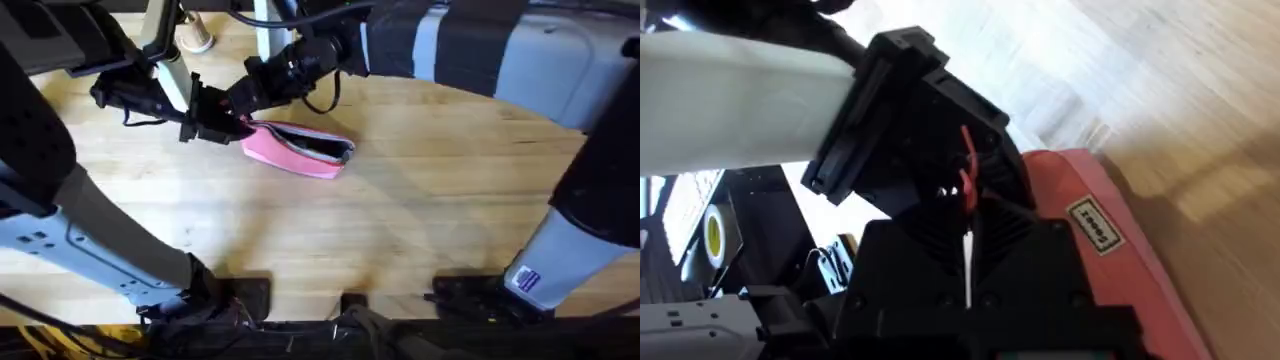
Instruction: Unzip the bag, pick up the pens from the table one at a time and place them inside, then zip the bag closed.
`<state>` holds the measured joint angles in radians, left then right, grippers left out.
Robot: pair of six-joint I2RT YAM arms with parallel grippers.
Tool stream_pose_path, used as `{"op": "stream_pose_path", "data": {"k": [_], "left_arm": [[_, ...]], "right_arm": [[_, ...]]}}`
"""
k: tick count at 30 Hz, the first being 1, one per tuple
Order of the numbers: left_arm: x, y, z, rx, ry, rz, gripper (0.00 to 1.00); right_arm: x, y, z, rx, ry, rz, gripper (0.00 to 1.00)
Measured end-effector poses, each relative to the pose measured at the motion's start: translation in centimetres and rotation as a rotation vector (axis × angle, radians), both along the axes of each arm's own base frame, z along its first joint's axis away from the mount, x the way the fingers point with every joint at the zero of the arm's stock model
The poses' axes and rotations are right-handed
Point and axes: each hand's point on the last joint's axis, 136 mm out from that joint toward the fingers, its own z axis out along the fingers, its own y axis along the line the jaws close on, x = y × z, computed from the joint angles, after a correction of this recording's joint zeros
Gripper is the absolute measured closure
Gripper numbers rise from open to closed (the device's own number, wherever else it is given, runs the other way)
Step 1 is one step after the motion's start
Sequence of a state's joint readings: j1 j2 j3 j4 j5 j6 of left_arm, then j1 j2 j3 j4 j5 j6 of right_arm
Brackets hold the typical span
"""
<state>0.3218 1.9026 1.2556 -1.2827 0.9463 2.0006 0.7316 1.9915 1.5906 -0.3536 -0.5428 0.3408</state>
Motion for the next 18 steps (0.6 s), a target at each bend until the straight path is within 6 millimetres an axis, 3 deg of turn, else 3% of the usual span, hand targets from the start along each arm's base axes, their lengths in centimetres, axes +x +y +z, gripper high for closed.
{"op": "stream_pose_path", "data": {"k": [5,18], "left_arm": [[0.0,0.0,0.0,-0.001,0.005,0.001,0.956],[0.1,-0.7,0.7,-0.049,0.008,0.013,0.957]], "right_arm": [[0.5,-1.3,-0.3,-0.020,0.037,-0.023,0.970],[2.4,-8.1,0.1,-0.100,0.095,-0.094,0.970]]}}
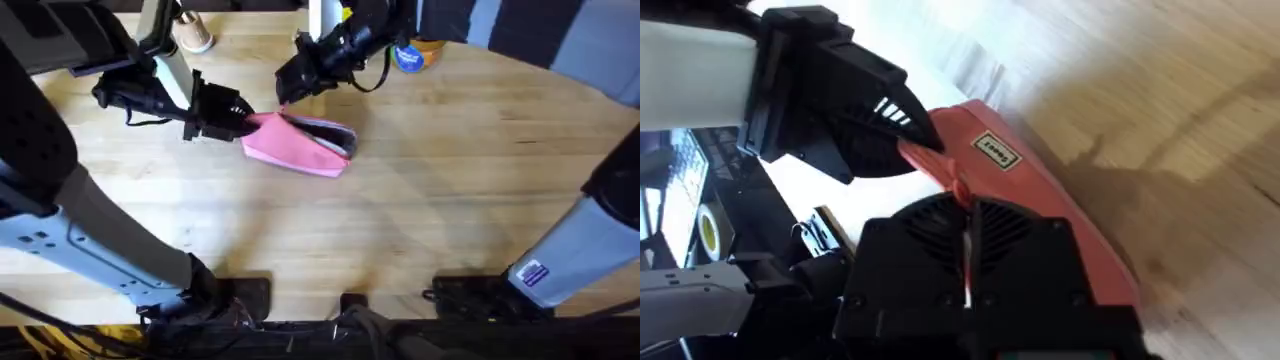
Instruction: Unzip the bag, pick up the pens from the table one at a time and place them inside, then zip the bag closed.
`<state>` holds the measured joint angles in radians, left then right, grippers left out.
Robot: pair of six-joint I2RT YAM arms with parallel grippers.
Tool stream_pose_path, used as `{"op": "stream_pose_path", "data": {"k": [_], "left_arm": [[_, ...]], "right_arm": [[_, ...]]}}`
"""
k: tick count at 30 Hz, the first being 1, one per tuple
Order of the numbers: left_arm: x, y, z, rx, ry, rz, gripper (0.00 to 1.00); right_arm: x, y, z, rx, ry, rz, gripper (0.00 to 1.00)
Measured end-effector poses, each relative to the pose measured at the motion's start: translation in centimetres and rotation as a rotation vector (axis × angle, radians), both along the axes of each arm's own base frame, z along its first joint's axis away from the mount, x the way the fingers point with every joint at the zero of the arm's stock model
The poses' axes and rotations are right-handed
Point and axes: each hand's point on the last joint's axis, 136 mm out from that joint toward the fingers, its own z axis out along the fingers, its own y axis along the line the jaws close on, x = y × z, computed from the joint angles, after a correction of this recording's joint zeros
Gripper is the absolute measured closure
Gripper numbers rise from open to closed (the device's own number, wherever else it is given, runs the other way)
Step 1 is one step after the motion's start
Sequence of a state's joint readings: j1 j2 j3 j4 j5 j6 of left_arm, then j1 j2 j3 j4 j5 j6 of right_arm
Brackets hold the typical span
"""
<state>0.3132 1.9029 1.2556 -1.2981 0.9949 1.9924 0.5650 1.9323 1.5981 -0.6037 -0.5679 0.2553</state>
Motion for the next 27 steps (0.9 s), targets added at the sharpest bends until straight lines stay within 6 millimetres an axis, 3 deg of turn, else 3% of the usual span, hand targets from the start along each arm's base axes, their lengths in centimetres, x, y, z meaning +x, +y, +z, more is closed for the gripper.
{"op": "stream_pose_path", "data": {"k": [7,10,11,12,21,23,27], "left_arm": [[-0.3,-0.6,0.3,-0.015,0.017,-0.010,0.957],[-0.7,0.0,-0.3,0.020,0.036,-0.013,0.957],[-0.8,0.4,-0.5,0.033,0.046,-0.012,0.957],[-0.9,0.4,-0.5,0.034,0.047,-0.013,0.957],[-0.9,0.4,-0.6,0.036,0.049,-0.014,0.957],[-0.9,0.4,-0.6,0.037,0.049,-0.014,0.957],[-0.9,0.4,-0.6,0.037,0.049,-0.014,0.957]], "right_arm": [[1.6,-4.6,0.8,-0.039,0.003,-0.070,0.971],[3.9,-8.4,0.6,-0.077,0.001,-0.168,0.971],[5.2,-11.8,0.2,-0.111,0.021,-0.250,0.971],[5.2,-13.0,-0.1,-0.133,0.043,-0.273,0.971],[5.1,-12.9,0.1,-0.134,0.037,-0.270,0.966],[4.9,-12.7,0.8,-0.124,0.027,-0.266,0.741],[4.1,-11.5,2.6,-0.084,0.021,-0.267,0.152]]}}
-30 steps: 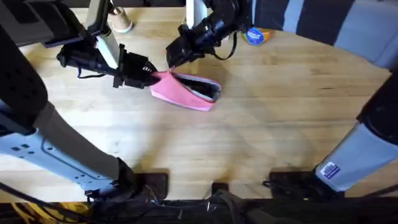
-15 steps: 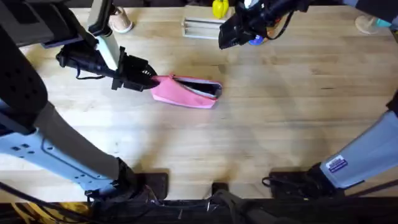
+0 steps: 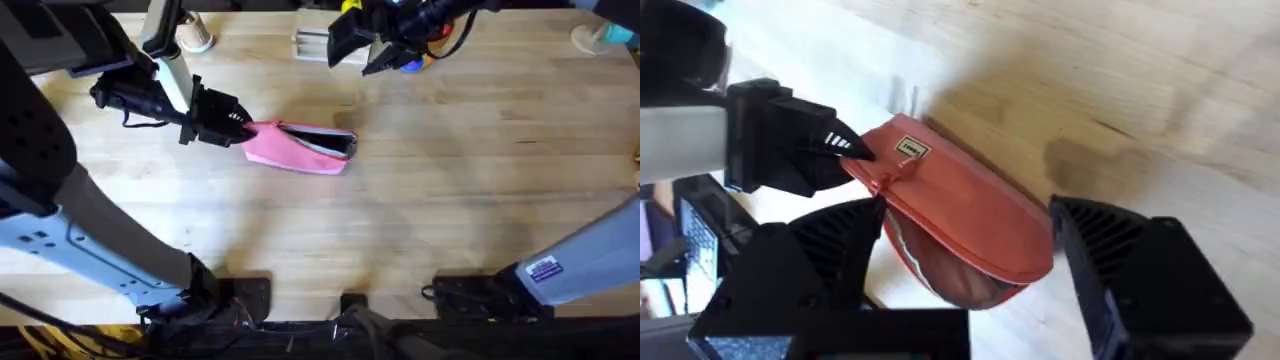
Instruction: Unzip the bag, pick up the pens from the table one at a time and place them inside, then zip the bag closed.
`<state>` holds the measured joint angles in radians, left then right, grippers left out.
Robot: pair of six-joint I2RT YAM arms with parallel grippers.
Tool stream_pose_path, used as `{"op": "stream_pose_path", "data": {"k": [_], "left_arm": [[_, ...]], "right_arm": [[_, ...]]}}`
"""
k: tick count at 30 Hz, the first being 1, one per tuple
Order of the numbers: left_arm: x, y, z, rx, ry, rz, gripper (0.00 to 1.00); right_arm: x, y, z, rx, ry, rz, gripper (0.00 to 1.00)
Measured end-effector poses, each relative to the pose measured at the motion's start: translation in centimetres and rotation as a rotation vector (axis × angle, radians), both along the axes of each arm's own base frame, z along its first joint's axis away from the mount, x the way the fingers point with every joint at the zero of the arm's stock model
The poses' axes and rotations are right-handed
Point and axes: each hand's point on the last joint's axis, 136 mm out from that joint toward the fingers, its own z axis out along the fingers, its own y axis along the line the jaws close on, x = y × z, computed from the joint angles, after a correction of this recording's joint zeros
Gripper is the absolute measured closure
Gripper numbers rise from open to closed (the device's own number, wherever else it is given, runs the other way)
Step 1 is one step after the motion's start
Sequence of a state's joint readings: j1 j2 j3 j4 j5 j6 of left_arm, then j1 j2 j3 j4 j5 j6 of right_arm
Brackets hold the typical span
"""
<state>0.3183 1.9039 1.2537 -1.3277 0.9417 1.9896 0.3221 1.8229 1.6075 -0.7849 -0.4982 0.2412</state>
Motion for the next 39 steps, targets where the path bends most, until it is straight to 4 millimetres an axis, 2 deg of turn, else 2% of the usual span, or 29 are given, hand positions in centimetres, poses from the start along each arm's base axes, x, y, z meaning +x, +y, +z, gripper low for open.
{"op": "stream_pose_path", "data": {"k": [1,2,5,6,10,11,12,16,19,22,26,31,35,39], "left_arm": [[0.0,0.0,0.0,0.000,0.000,0.000,0.957],[0.0,0.0,0.0,0.000,-0.001,0.000,0.957],[0.0,0.0,0.0,0.000,-0.001,0.000,0.957],[0.0,0.0,0.0,0.000,-0.002,-0.001,0.930],[0.1,0.0,0.0,-0.002,-0.007,0.002,0.297],[0.2,0.0,0.0,-0.002,-0.006,0.005,0.017],[0.2,0.0,0.0,-0.002,-0.009,0.005,0.008],[0.2,0.4,-0.4,0.025,-0.013,-0.003,0.007],[0.0,1.1,-0.6,0.047,-0.001,0.004,0.007],[0.0,2.6,0.0,0.053,0.006,0.034,0.007],[0.9,5.4,1.0,0.076,-0.049,0.084,0.007],[1.3,8.4,1.4,0.096,-0.083,0.162,0.007],[1.1,9.9,1.4,0.099,-0.079,0.209,0.007],[1.0,10.4,1.4,0.100,-0.079,0.225,0.008]], "right_arm": [[-0.2,0.3,0.3,0.011,0.003,-0.001,0.048],[-0.4,0.6,0.6,0.024,0.013,-0.005,0.015],[-0.6,1.0,0.7,0.047,0.047,-0.030,0.005],[-0.6,1.0,0.8,0.053,0.055,-0.040,0.005],[-0.5,1.1,0.9,0.065,0.066,-0.057,0.005],[-0.7,1.8,0.9,0.065,0.062,-0.050,0.005],[-1.0,3.0,0.9,0.051,0.044,-0.035,0.005],[-1.7,5.7,0.7,0.053,0.025,0.000,0.005],[-2.5,7.9,-0.5,0.050,0.054,0.016,0.004],[-3.5,9.4,-2.3,0.035,0.120,0.009,0.004],[-4.4,10.6,-3.7,0.026,0.188,-0.011,0.004],[-5.4,11.9,-4.3,0.025,0.225,-0.014,0.003],[-6.4,13.0,-4.5,0.027,0.246,-0.011,0.003],[-7.0,14.2,-5.3,0.034,0.280,-0.020,0.003]]}}
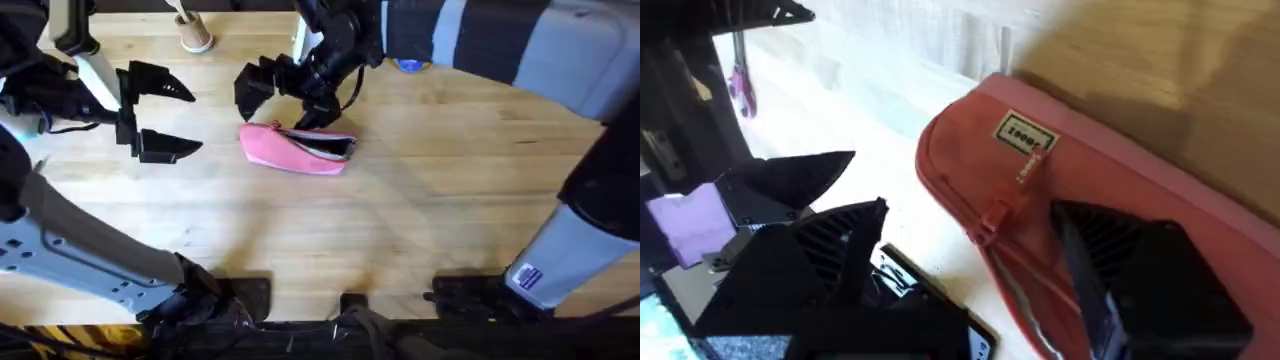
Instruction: Unzip the bag, pick up the pens from the table one at a time and place them inside, then zip the bag closed.
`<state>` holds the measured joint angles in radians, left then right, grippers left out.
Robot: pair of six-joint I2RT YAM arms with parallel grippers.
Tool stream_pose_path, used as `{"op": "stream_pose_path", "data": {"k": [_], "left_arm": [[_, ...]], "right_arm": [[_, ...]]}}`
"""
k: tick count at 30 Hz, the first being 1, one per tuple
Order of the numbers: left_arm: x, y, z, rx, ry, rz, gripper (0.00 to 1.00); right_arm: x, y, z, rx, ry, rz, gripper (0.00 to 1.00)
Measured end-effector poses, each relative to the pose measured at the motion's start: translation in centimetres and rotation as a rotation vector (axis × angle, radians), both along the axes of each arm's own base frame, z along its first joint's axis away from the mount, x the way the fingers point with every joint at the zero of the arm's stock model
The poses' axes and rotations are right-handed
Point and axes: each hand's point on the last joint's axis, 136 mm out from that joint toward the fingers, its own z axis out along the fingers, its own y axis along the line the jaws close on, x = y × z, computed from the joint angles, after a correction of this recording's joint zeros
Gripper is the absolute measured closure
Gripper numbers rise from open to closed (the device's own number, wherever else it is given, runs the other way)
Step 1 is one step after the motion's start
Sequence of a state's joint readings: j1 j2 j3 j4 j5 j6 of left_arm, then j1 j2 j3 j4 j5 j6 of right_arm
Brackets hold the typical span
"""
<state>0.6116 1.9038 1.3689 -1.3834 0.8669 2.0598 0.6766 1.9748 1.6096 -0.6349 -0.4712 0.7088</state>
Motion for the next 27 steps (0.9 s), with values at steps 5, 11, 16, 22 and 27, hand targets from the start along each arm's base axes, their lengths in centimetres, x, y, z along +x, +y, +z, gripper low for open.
{"op": "stream_pose_path", "data": {"k": [5,11,16,22,27], "left_arm": [[0.0,0.0,0.0,0.000,-0.001,-0.001,0.007],[0.0,0.0,0.0,0.000,-0.001,-0.001,0.008],[0.0,0.0,0.0,0.000,-0.001,-0.001,0.007],[0.0,0.0,0.0,0.000,-0.001,-0.001,0.008],[0.0,0.0,0.0,0.000,0.000,-0.001,0.007]], "right_arm": [[-0.3,1.5,-1.2,0.035,0.048,0.006,0.003],[-0.4,1.8,-1.2,0.053,0.068,0.008,0.211],[-0.5,1.9,-1.1,0.061,0.073,0.009,0.404],[-0.6,1.9,-1.1,0.065,0.076,0.012,0.509],[-0.7,2.1,-0.9,0.075,0.083,0.018,0.698]]}}
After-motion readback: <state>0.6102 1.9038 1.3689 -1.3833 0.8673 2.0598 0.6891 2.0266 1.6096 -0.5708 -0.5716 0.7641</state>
